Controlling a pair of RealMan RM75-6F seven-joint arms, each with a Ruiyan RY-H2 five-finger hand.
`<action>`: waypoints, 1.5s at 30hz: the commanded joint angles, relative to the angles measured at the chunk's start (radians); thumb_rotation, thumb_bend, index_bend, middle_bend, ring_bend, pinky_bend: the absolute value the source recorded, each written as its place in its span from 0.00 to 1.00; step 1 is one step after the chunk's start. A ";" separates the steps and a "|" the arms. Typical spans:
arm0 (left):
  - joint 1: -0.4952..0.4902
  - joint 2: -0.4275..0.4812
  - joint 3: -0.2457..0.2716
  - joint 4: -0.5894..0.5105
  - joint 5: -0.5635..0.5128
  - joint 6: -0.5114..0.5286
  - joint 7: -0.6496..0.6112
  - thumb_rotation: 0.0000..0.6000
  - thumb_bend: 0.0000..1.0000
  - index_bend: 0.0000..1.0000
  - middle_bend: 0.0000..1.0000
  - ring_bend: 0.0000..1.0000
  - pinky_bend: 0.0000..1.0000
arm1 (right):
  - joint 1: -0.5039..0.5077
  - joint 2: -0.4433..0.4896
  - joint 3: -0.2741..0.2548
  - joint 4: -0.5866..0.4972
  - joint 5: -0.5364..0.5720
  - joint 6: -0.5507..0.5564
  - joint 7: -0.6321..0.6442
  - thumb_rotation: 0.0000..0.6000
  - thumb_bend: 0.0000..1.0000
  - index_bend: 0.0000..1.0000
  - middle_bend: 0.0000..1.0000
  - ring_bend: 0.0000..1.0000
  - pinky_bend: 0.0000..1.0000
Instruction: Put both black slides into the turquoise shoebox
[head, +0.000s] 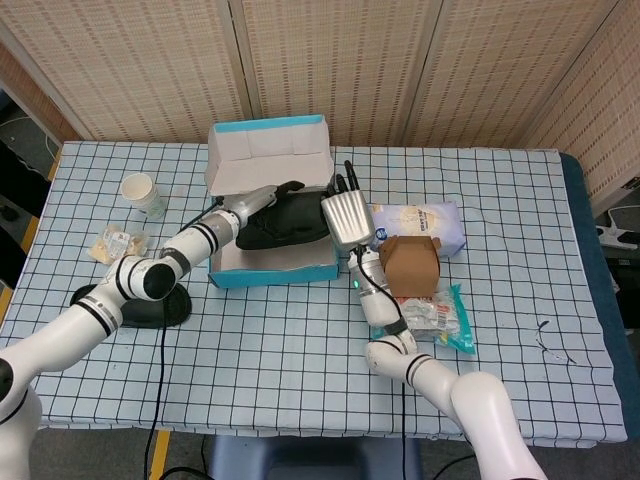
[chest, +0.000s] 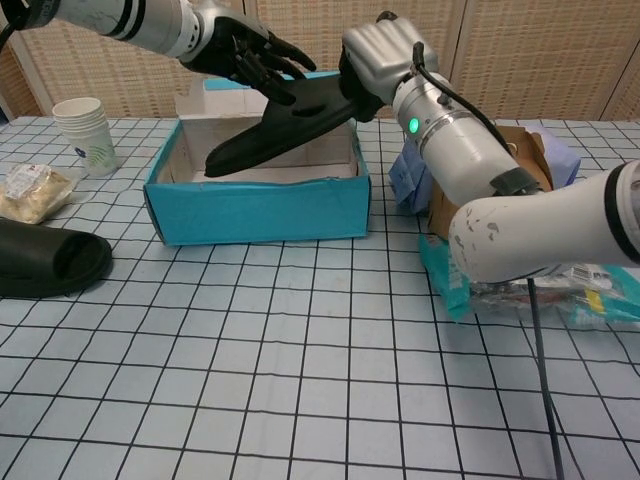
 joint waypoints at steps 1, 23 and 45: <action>0.032 -0.040 -0.056 0.009 -0.002 0.067 0.047 1.00 0.41 0.00 0.00 0.00 0.00 | 0.006 -0.008 -0.008 -0.004 0.001 0.004 -0.019 1.00 0.54 1.00 0.49 0.23 0.08; 0.169 -0.040 -0.222 -0.109 0.031 0.081 0.100 1.00 0.41 0.00 0.00 0.00 0.00 | 0.081 -0.096 0.011 0.109 0.053 -0.086 0.098 1.00 0.54 1.00 0.49 0.23 0.11; 0.230 0.018 -0.175 -0.203 0.012 0.066 0.108 1.00 0.41 0.00 0.00 0.00 0.00 | 0.085 -0.001 0.081 -0.023 0.244 -0.390 -0.076 1.00 0.13 0.00 0.06 0.00 0.00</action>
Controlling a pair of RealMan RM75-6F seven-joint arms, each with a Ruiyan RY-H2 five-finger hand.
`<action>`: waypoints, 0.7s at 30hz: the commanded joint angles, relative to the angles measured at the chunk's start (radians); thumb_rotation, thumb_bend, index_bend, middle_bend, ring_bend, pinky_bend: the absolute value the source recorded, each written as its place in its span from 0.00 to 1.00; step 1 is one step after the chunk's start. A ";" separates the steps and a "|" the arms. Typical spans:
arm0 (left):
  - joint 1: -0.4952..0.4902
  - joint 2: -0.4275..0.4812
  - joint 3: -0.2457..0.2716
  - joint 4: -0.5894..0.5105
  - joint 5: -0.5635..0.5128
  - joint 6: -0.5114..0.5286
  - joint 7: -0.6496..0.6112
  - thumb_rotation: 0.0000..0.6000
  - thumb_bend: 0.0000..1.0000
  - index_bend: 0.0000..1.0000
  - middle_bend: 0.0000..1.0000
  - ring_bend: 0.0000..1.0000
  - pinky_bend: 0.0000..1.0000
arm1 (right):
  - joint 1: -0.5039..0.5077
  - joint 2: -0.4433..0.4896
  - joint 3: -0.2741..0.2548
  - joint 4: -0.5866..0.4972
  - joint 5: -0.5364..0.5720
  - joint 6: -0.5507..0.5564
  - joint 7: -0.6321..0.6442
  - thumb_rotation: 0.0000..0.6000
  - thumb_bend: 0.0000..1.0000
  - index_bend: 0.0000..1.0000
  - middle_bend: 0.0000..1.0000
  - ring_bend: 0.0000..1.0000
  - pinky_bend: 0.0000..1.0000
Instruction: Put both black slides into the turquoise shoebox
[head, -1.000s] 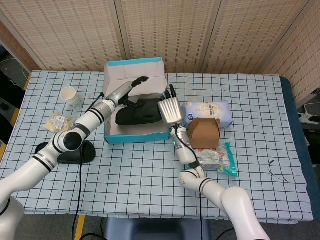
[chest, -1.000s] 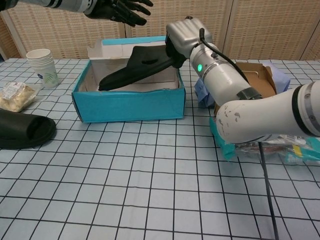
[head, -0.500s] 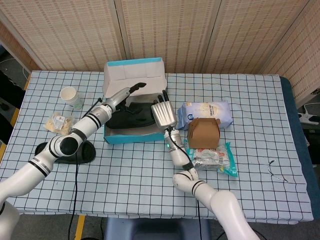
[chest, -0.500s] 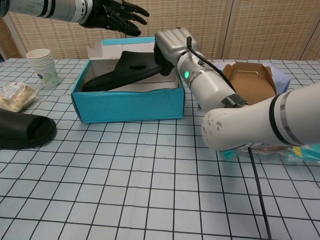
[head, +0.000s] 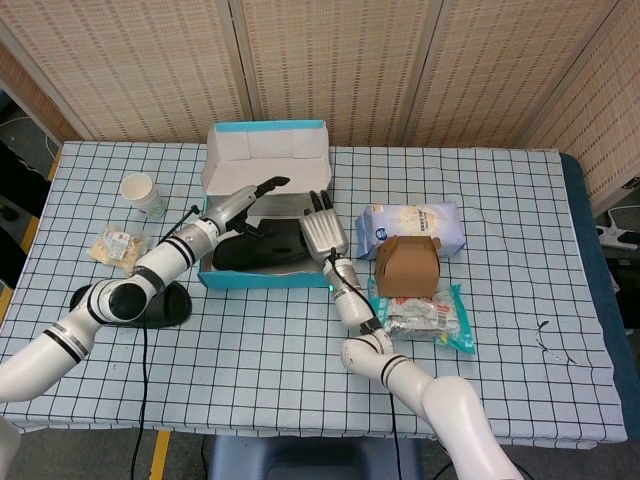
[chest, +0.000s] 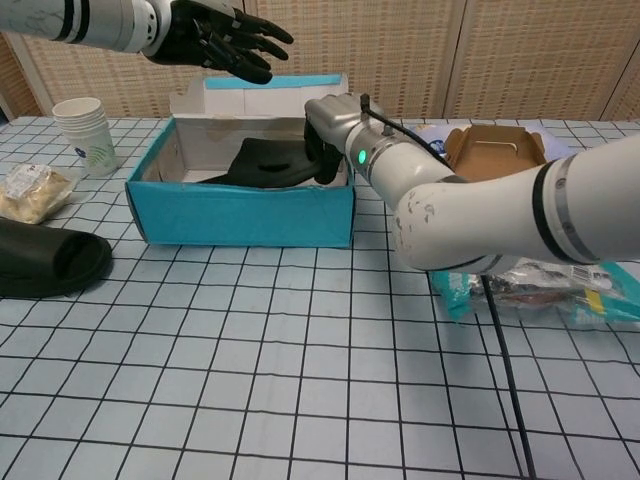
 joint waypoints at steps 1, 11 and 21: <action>0.003 0.006 0.001 -0.002 -0.003 0.001 -0.002 1.00 0.41 0.00 0.00 0.00 0.00 | -0.047 0.102 0.020 -0.155 0.082 -0.068 -0.099 1.00 0.11 0.00 0.03 0.00 0.00; 0.008 0.010 -0.001 0.009 -0.015 -0.002 -0.007 1.00 0.40 0.00 0.00 0.00 0.00 | -0.126 0.366 0.001 -0.611 0.323 -0.035 -0.287 1.00 0.03 0.00 0.00 0.00 0.00; 0.019 0.027 0.001 0.000 -0.031 -0.023 -0.011 1.00 0.40 0.00 0.00 0.00 0.00 | -0.105 0.530 -0.143 -0.866 0.557 -0.012 -0.411 1.00 0.02 0.00 0.00 0.00 0.00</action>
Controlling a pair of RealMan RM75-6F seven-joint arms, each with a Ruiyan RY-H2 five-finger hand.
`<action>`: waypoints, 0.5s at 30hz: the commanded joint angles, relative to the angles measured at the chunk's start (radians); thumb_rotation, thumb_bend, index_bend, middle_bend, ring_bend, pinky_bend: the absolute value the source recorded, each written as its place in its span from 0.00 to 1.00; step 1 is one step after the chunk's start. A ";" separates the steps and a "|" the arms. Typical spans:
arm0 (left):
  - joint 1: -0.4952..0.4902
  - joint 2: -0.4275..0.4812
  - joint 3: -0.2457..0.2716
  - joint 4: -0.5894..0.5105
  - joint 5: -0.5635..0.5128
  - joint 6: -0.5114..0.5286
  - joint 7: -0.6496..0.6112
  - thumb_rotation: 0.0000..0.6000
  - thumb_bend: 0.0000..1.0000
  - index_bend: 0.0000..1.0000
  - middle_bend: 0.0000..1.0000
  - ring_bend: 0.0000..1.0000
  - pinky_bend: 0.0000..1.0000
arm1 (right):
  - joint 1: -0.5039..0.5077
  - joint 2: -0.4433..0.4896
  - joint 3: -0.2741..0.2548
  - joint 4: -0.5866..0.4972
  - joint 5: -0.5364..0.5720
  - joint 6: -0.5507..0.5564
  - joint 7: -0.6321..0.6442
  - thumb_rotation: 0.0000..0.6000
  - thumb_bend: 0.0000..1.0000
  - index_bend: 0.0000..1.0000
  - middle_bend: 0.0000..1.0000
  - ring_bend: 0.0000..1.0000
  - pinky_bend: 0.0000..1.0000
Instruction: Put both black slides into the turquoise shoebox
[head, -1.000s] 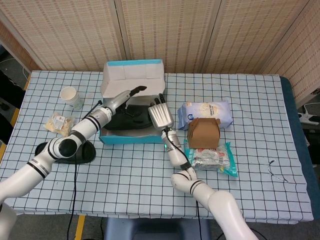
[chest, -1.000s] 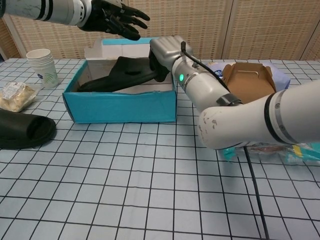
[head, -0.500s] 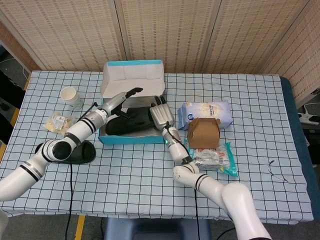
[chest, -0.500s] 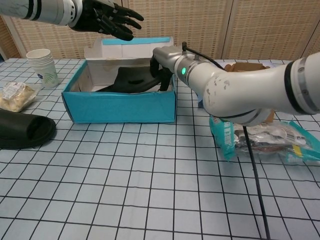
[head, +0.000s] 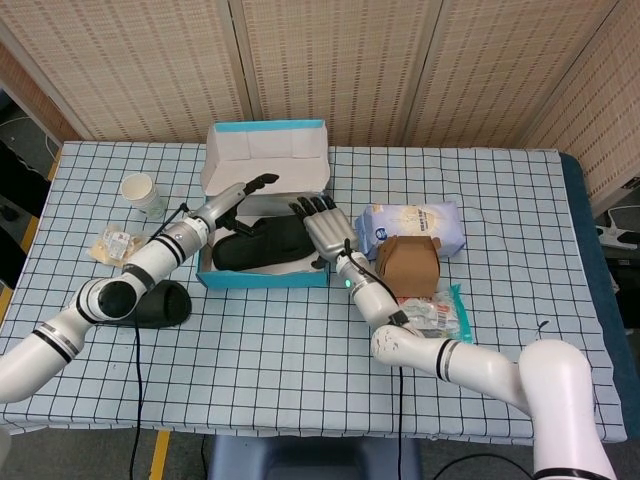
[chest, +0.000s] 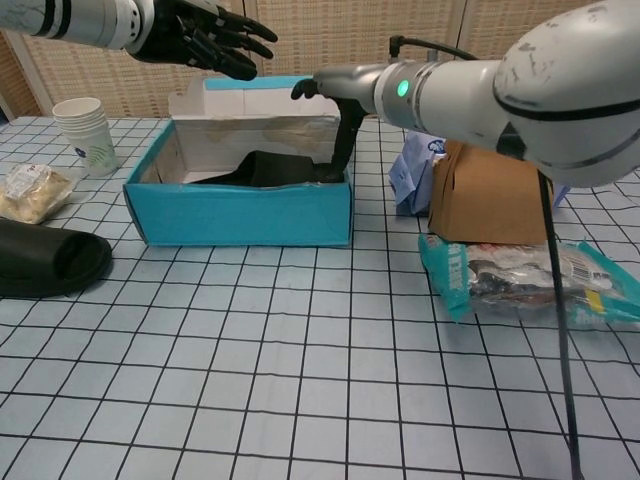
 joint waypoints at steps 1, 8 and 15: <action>0.008 0.005 -0.002 -0.011 -0.007 -0.006 -0.002 1.00 0.40 0.00 0.00 0.00 0.00 | 0.018 0.069 -0.065 -0.089 0.093 0.026 -0.050 1.00 0.02 0.00 0.00 0.00 0.00; 0.175 0.088 -0.026 -0.244 0.071 0.060 0.093 1.00 0.41 0.00 0.00 0.00 0.00 | -0.180 0.208 -0.125 -0.350 -0.270 0.297 0.165 1.00 0.02 0.00 0.00 0.00 0.00; 0.448 0.224 0.052 -0.525 0.249 0.220 0.175 1.00 0.40 0.00 0.00 0.00 0.00 | -0.480 0.401 -0.297 -0.575 -0.673 0.646 0.378 1.00 0.02 0.00 0.00 0.00 0.00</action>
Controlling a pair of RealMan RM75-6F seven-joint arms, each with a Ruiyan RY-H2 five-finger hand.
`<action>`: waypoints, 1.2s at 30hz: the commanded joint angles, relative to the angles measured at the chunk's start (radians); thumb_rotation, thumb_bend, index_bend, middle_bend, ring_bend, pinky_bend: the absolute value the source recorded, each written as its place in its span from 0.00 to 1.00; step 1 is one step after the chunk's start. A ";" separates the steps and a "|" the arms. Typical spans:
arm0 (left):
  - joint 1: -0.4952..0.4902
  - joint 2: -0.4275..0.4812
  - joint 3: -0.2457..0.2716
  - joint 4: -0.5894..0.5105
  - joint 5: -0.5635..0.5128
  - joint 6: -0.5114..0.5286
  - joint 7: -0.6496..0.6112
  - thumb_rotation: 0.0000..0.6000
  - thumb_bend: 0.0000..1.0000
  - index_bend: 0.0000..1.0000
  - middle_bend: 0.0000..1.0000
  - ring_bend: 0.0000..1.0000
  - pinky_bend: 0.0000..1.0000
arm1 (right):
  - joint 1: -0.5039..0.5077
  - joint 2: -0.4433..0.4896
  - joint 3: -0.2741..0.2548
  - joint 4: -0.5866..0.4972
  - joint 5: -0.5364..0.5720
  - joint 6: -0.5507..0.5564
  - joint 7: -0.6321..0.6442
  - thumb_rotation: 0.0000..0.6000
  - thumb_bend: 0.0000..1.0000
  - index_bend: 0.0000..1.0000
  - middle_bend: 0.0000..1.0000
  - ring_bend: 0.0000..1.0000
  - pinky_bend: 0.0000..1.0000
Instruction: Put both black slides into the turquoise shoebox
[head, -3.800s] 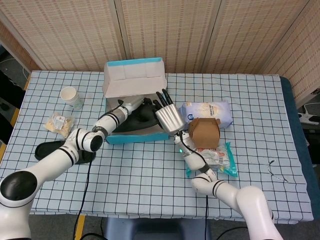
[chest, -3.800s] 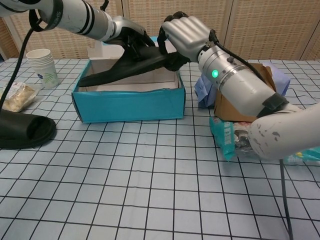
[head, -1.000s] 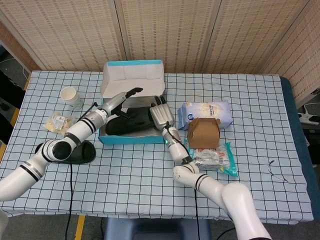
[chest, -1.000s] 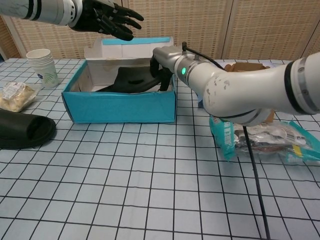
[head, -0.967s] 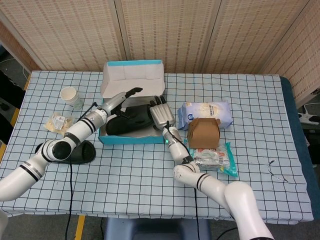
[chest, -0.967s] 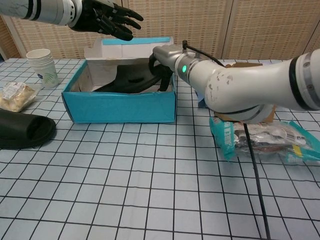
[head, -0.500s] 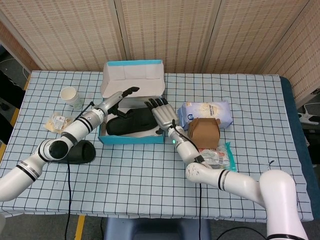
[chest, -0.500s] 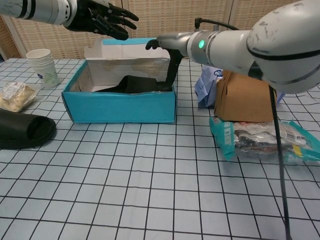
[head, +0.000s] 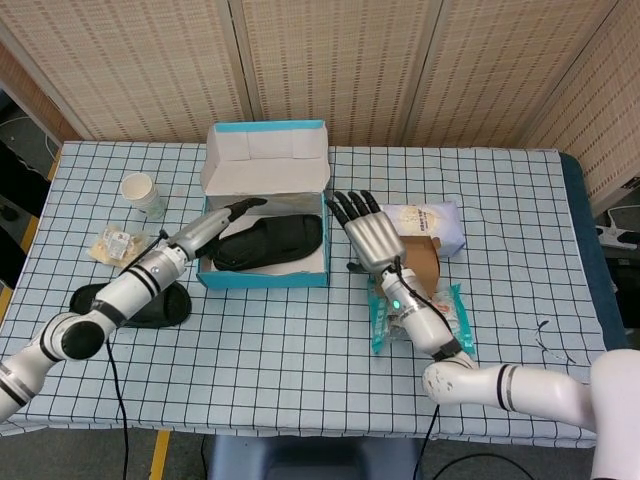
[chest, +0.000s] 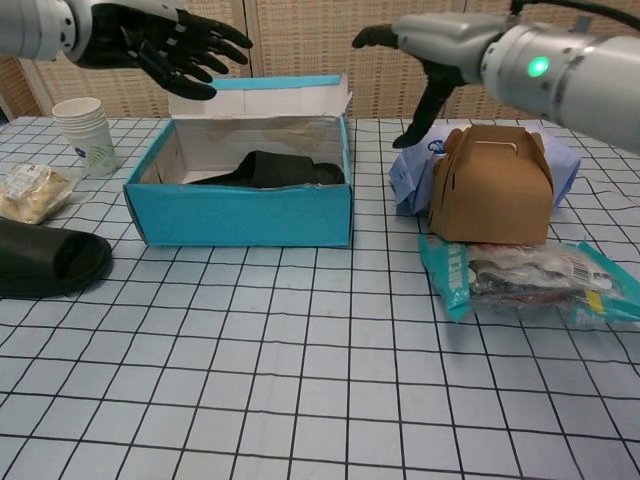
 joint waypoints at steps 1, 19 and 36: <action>0.207 0.104 0.071 -0.182 0.157 0.162 0.065 1.00 0.40 0.00 0.00 0.00 0.00 | -0.273 0.186 -0.160 -0.214 -0.335 0.314 0.202 1.00 0.02 0.00 0.00 0.00 0.00; 0.339 0.160 0.458 0.040 0.356 0.559 0.056 1.00 0.37 0.00 0.00 0.00 0.00 | -0.536 0.327 -0.320 -0.305 -0.619 0.508 0.290 1.00 0.02 0.00 0.00 0.00 0.00; 0.216 0.064 0.639 0.182 0.232 0.613 0.116 1.00 0.35 0.00 0.00 0.00 0.00 | -0.565 0.320 -0.274 -0.305 -0.577 0.404 0.303 1.00 0.02 0.00 0.00 0.00 0.00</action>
